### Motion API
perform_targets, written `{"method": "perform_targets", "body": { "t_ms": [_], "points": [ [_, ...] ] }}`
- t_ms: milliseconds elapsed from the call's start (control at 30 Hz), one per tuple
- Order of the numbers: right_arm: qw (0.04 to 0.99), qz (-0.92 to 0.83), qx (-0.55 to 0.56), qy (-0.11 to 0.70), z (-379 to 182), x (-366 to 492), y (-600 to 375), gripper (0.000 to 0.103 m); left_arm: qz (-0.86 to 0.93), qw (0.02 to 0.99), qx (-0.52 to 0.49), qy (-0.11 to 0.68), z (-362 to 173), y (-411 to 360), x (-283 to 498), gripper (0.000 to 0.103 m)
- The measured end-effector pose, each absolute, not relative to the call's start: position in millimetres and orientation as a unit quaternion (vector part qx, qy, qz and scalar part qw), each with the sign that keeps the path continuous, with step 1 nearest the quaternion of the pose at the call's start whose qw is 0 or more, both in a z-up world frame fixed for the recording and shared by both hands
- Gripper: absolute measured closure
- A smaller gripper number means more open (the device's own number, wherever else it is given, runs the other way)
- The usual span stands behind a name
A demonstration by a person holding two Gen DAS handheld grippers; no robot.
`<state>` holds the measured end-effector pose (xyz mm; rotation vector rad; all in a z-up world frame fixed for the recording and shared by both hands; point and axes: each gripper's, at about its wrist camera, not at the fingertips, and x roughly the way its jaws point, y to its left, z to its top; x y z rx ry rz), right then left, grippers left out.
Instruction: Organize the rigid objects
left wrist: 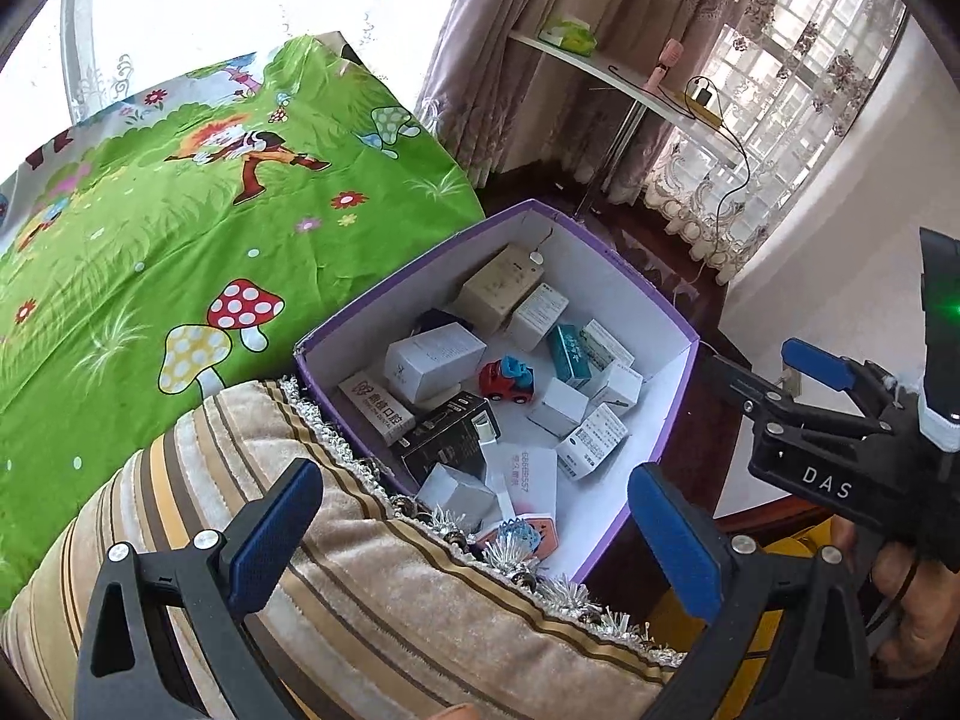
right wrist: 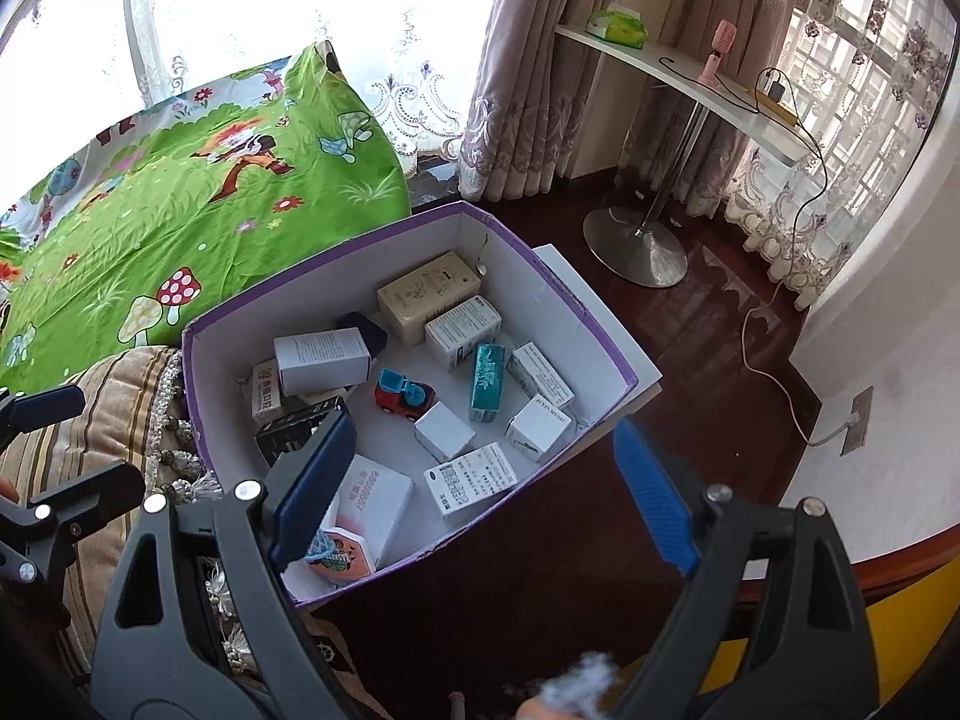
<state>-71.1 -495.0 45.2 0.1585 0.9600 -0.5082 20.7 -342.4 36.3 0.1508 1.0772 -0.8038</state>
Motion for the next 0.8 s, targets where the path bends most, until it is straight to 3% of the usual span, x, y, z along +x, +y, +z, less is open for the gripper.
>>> {"method": "perform_targets", "body": {
  "t_ms": [800],
  "points": [
    [0.852,-0.239,0.081,0.459,41.7,-72.0,-495.7,0.013,-0.369,0.776,0.064,0.506,31.8,-343.7,23.7,0.0]
  ]
}}
